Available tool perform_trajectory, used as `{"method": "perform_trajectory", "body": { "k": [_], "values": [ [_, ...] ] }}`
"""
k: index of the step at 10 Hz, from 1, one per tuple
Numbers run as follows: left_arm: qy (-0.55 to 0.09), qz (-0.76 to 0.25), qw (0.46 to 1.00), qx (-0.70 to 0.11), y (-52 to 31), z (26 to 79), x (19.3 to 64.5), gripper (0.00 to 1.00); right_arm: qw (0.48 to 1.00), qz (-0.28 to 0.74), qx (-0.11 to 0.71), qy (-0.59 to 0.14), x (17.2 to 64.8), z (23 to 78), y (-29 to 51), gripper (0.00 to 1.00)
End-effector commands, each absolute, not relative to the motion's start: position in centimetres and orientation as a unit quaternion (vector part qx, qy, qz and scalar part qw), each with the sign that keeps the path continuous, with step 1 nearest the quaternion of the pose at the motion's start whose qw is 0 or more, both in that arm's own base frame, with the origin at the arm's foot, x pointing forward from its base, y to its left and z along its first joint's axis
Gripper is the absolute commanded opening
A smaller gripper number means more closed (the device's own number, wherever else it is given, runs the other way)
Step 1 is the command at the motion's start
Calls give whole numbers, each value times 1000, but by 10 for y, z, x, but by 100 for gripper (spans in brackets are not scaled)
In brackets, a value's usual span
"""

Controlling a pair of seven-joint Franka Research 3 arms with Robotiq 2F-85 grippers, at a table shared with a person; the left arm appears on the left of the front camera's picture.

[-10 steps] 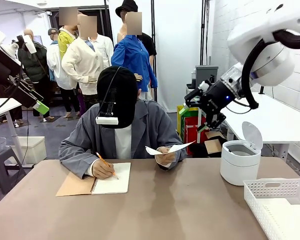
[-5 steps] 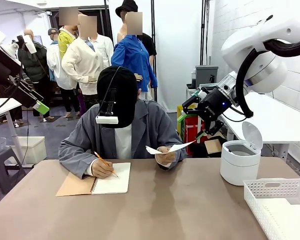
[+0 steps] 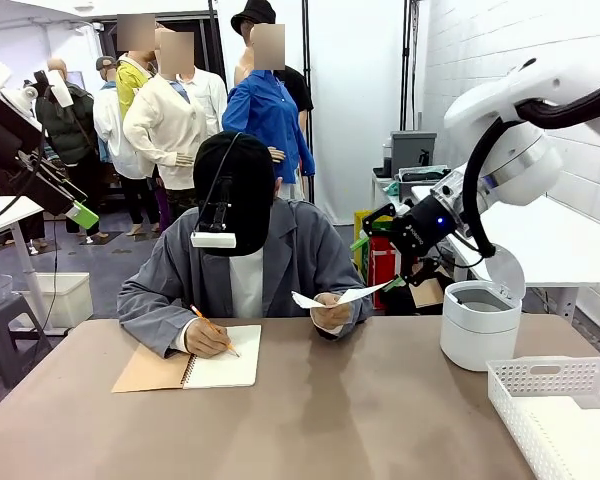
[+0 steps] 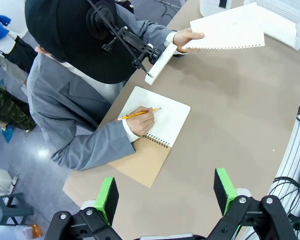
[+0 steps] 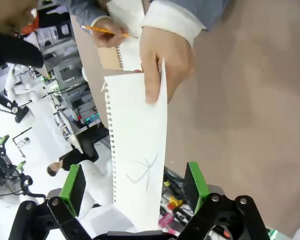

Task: Sort the paper based on its condition.
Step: If a person hands you a paper, place it in the Organizing basket , and if it's crumpled, put it in the Trash can.

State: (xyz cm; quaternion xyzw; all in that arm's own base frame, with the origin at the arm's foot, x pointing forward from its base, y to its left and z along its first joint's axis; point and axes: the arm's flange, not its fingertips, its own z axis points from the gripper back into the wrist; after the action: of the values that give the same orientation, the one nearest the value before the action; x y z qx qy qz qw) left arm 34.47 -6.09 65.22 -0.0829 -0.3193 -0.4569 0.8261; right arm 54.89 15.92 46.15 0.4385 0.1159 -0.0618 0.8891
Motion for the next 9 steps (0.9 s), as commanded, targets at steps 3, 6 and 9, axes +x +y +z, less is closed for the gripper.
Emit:
{"method": "perform_trajectory", "body": {
  "k": [3, 6, 9],
  "values": [
    [-319, -457, 826, -84, -60, 652, 344, 100, 862, -93, 456, 202, 565, 448, 169, 100],
    [-319, -457, 826, -84, -60, 652, 344, 100, 849, -99, 458, 245, 554, 432, 168, 100],
    [-319, -457, 826, -84, -60, 652, 344, 100, 841, -61, 471, 259, 549, 421, 173, 62]
  ]
}}
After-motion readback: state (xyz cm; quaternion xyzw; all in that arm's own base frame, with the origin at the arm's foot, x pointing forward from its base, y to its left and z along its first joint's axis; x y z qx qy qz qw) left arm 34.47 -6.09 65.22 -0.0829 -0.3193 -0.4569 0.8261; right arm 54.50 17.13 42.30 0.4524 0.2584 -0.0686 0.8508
